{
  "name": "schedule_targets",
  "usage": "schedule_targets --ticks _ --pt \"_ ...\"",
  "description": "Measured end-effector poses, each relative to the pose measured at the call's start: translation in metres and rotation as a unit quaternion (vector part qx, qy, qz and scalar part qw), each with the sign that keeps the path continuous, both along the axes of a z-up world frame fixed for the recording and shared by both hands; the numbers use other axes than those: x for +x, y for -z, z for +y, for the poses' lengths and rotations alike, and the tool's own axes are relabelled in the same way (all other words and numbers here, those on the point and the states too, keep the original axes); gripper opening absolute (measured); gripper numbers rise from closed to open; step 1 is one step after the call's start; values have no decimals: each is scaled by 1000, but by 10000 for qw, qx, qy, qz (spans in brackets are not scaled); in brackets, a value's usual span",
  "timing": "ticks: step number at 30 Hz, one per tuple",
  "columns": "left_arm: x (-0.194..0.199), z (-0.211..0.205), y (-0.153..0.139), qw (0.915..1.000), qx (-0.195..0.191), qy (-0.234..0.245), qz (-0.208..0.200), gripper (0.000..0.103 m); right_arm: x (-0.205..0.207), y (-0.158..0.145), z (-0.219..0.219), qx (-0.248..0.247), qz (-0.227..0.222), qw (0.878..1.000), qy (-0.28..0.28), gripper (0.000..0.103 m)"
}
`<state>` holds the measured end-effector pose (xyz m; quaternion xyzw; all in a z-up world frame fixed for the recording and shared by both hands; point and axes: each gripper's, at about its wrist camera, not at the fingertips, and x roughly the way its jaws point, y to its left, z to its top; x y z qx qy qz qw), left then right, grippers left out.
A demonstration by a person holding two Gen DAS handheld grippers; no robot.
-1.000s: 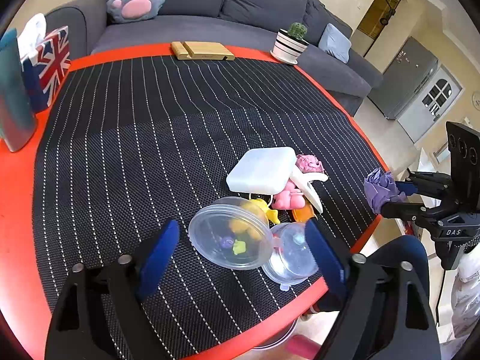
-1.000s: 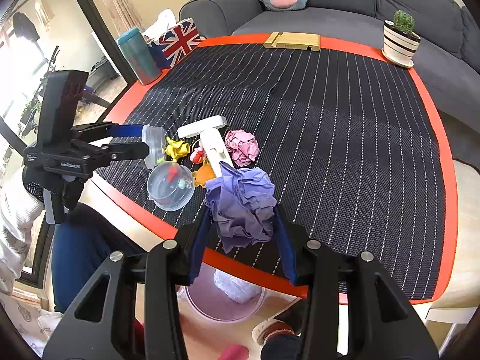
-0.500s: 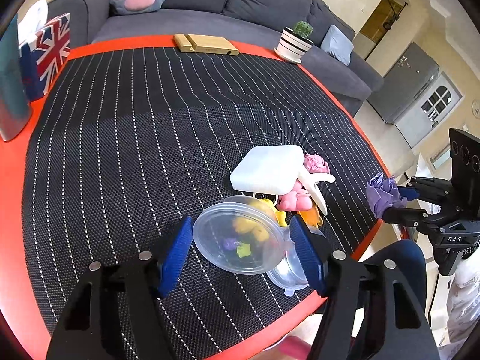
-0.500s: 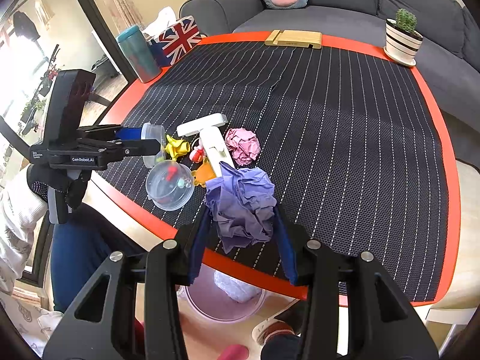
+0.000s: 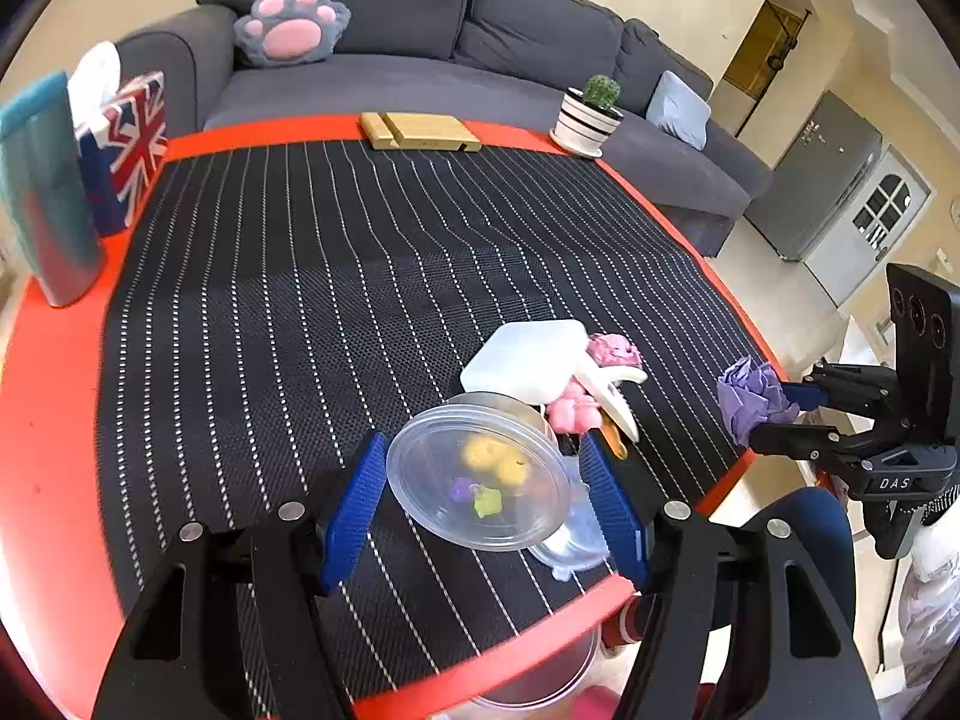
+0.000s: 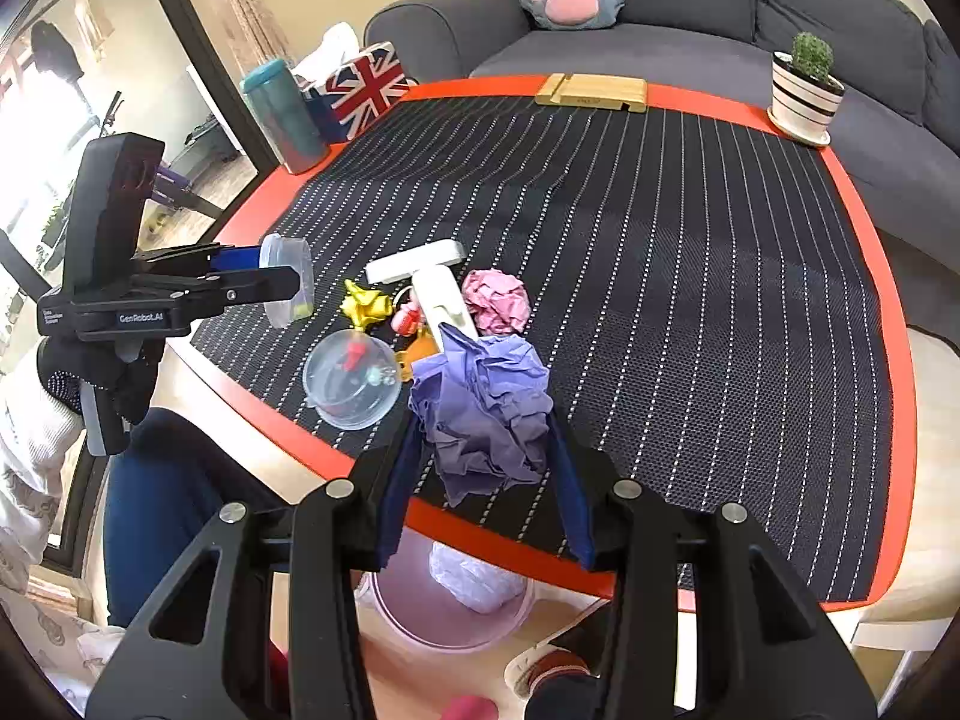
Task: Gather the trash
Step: 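Carry the purple paper to the bin with the right gripper while the left gripper grasps the clear plastic cup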
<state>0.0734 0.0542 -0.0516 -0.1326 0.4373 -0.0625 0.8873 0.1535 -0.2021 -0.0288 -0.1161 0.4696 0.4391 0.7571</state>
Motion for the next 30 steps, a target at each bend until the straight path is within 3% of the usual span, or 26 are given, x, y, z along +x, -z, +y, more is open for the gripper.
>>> schedule_targets --ticks 15,26,28,30 --pt "-51 -47 -22 9993 349 138 -64 64 -49 -17 -12 191 -119 9995 -203 42" --pt "-78 -71 -14 9986 458 251 58 64 -93 5 -13 31 101 9982 -595 43" --pt "-81 -73 -11 9986 441 276 85 64 -99 12 -11 0 179 9973 -717 47" --pt "-83 -74 -10 9986 438 282 101 64 -101 16 -10 13 242 9971 -728 62"
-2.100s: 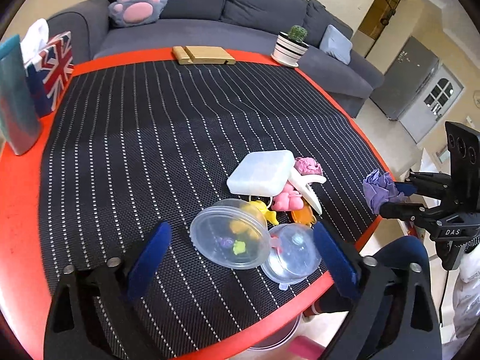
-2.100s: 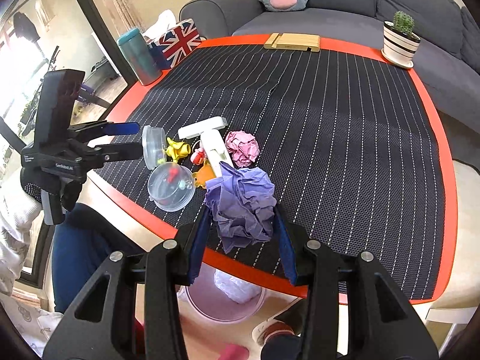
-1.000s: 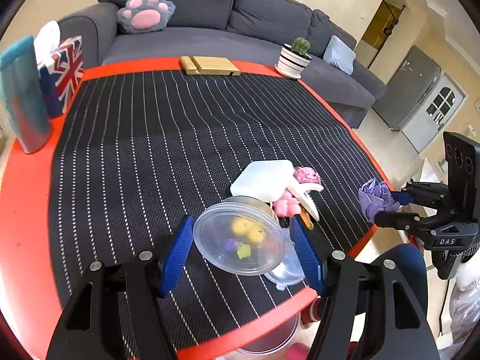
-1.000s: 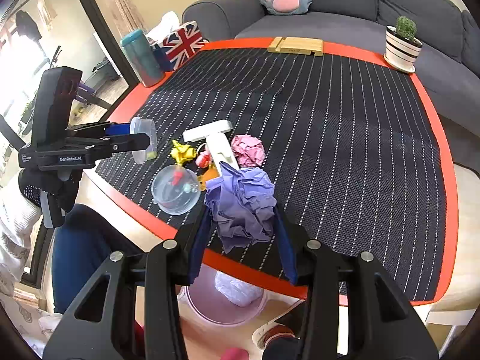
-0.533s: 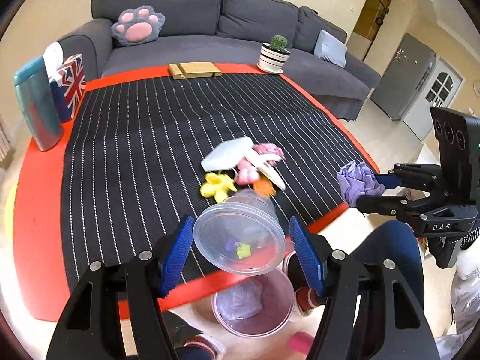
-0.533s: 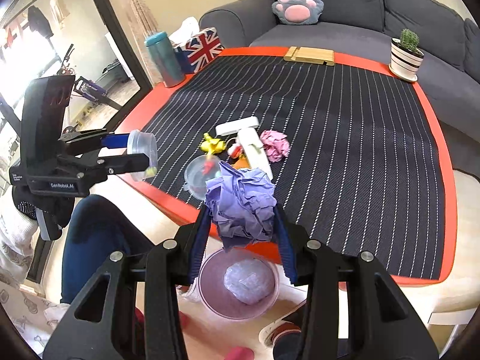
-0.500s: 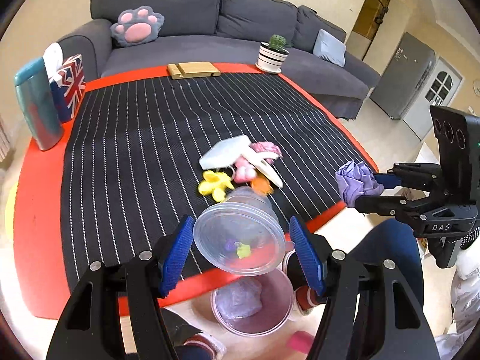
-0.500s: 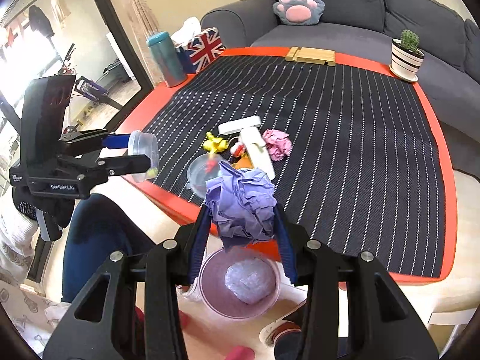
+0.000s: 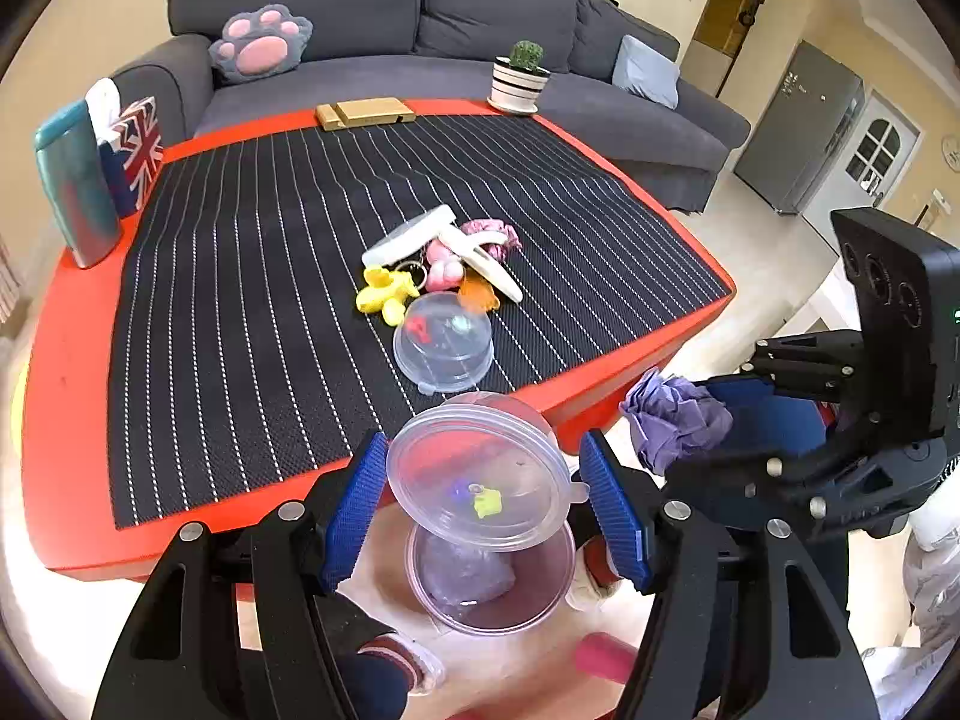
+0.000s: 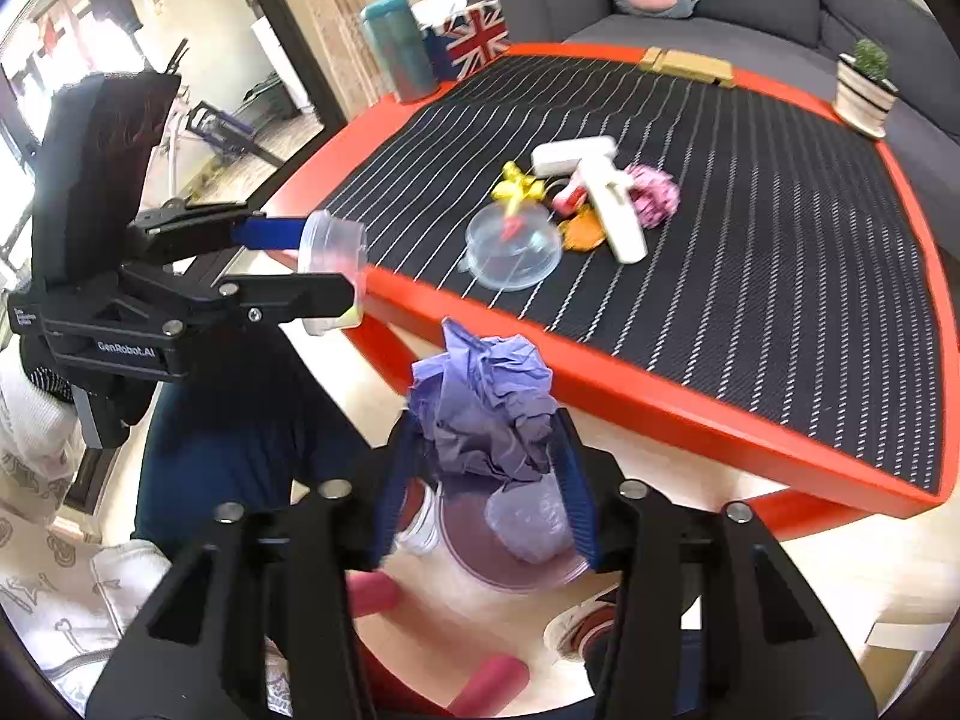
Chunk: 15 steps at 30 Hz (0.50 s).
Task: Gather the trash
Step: 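Carry the purple paper to the bin with the right gripper while the left gripper grasps the clear plastic cup, then open the right gripper over the bin while the left gripper drops the clear cup in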
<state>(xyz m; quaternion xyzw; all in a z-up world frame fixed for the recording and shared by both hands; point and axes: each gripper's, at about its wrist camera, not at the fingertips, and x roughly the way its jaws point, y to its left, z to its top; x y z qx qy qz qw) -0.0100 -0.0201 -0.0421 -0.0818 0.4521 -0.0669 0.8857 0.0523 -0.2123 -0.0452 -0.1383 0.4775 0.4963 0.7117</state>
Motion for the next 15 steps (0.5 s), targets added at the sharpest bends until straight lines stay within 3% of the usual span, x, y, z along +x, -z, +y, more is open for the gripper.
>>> schedule_targets --ticks 1,5,15 --pt "-2 -1 0 10000 -1 -3 3 64 0 1 0 8 17 10000 22 70" --pt "-4 -2 1 10000 16 0 11 64 4 1 -1 5 23 9998 172 87" --pt "-6 -15 3 9998 105 166 85 64 12 -5 -13 30 -85 9988 486 91"
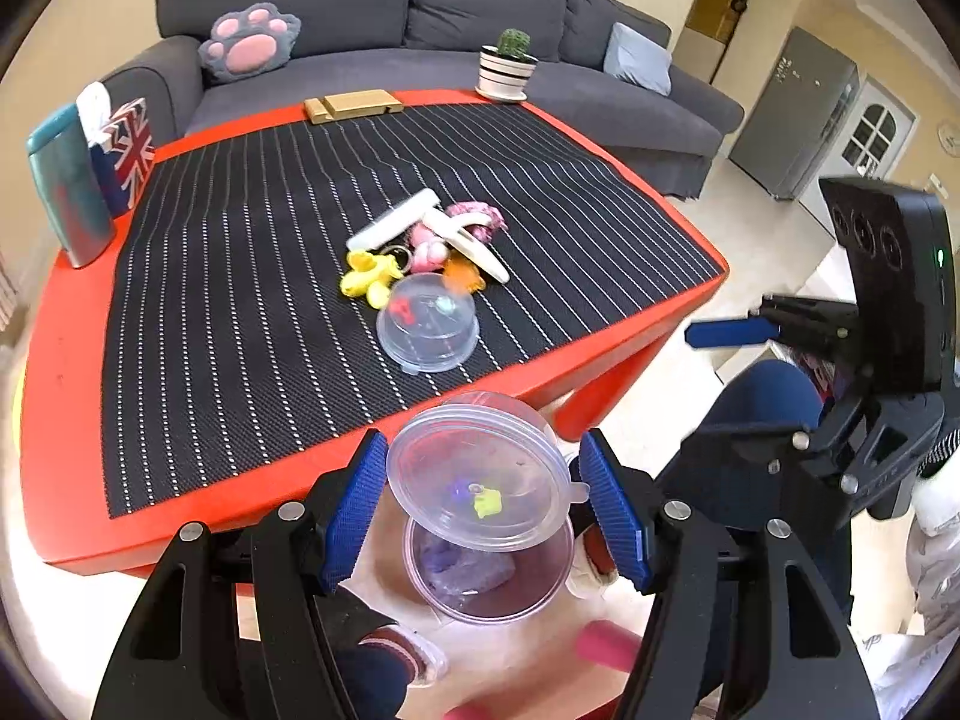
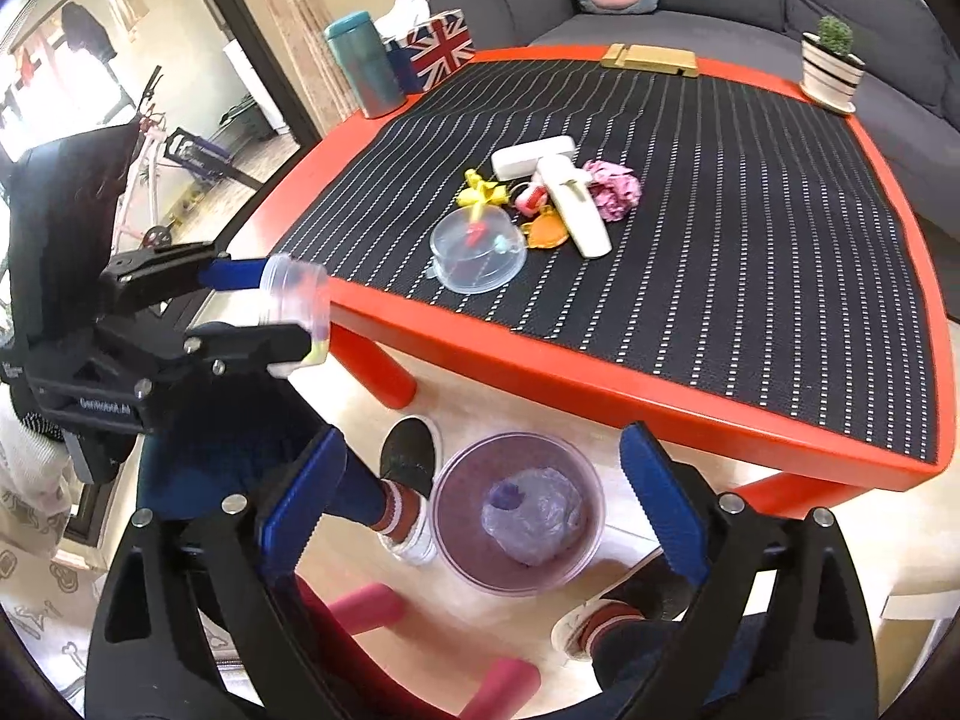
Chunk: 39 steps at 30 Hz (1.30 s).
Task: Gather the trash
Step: 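Open the right gripper over the bin while the left gripper drops the clear cup in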
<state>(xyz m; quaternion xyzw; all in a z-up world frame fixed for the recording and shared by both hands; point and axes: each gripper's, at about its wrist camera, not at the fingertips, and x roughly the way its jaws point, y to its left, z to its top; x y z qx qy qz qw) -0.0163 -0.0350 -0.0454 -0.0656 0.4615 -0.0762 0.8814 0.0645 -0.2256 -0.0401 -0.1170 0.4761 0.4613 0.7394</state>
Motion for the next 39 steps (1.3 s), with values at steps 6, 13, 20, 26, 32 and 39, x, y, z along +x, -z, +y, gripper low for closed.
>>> schedule_targets --ticks 6,13,20,26,32,39 --pt "1 -13 1 9998 68 162 44 64 5 -3 -14 43 -24 9998 178 91" --pt "2 -23 -1 9996 95 244 39 82 9 -8 -24 117 -73 9995 296 92" --pt "4 -17 -5 10000 -2 70 3 94 10 -10 -24 146 -75 9994 307 92" --pt "3 -16 -5 10000 0 27 6 95 9 -9 -24 138 -66 9994 304 93" --pt "3 -14 -5 10000 -16 -8 6 95 9 -9 -23 145 -63 9994 300 93" --pt "3 -12 -5 10000 -30 -40 0 95 9 -10 -21 152 -81 9994 299 93"
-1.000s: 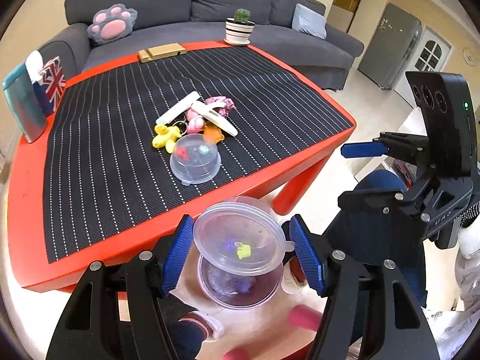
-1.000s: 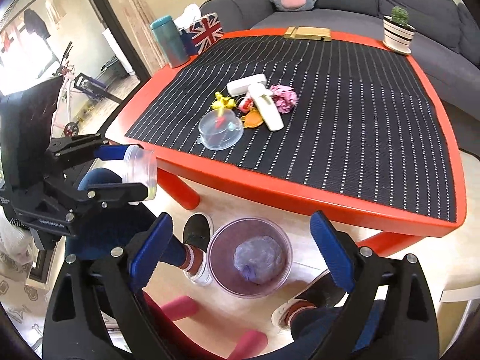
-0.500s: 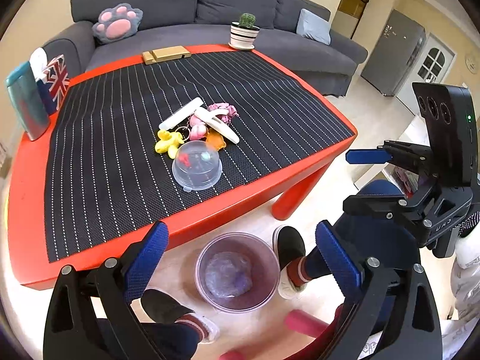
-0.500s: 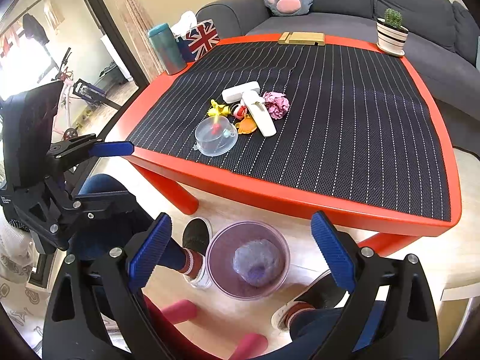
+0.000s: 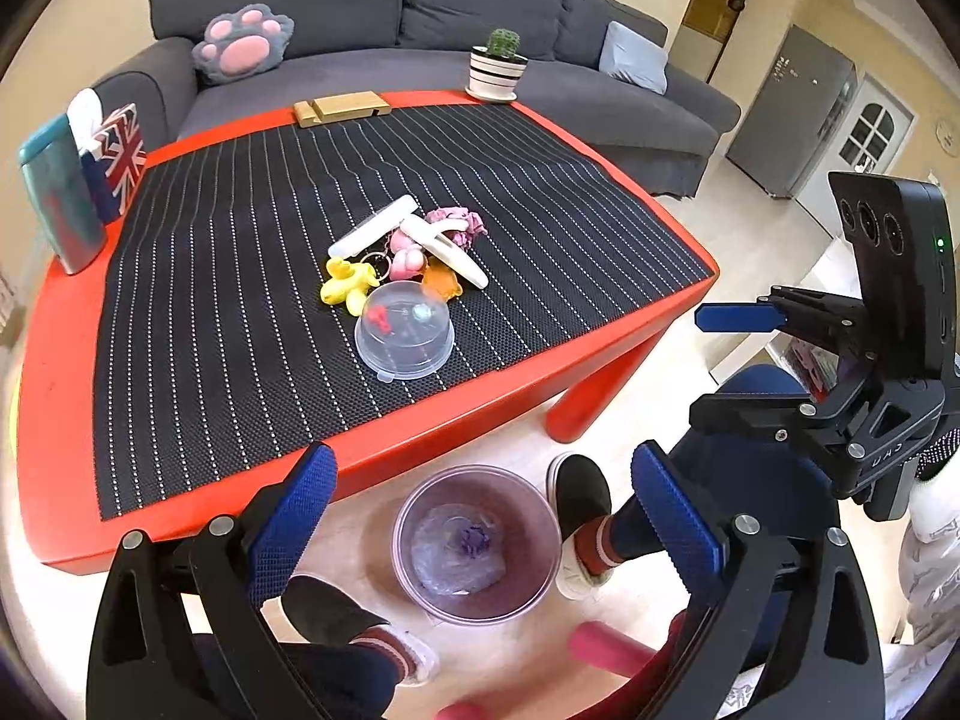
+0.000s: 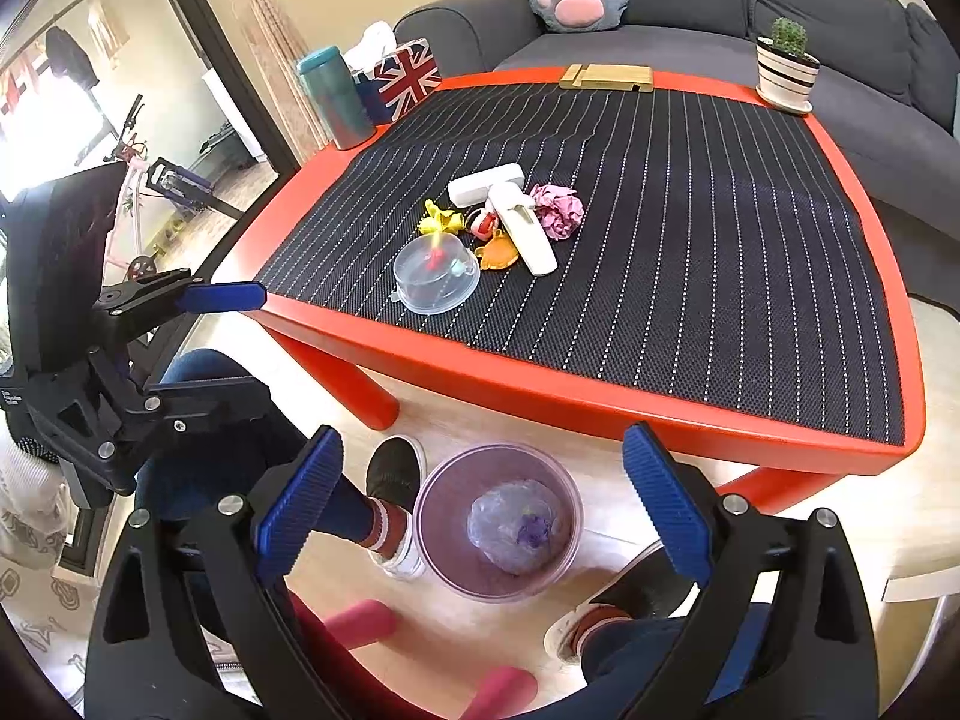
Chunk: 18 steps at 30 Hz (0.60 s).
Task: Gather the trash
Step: 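Open the right gripper over the bin while the left gripper drops the clear cup in, then reach the left gripper to the clear round lid and grasp it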
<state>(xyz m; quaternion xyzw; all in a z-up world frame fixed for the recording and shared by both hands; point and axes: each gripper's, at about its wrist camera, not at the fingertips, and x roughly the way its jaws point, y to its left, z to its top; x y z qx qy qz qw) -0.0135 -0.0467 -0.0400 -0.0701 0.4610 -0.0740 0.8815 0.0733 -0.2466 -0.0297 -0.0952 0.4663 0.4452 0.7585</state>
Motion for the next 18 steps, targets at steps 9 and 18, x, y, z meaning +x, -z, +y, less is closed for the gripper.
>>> schedule_targets --ticks 9,18 --pt "8 7 -1 10000 -2 -98 -14 95 10 -4 7 -34 -74 10000 -16 93" --pt "32 14 -2 9998 121 -118 42 95 28 -5 18 -96 -166 9998 32 93"
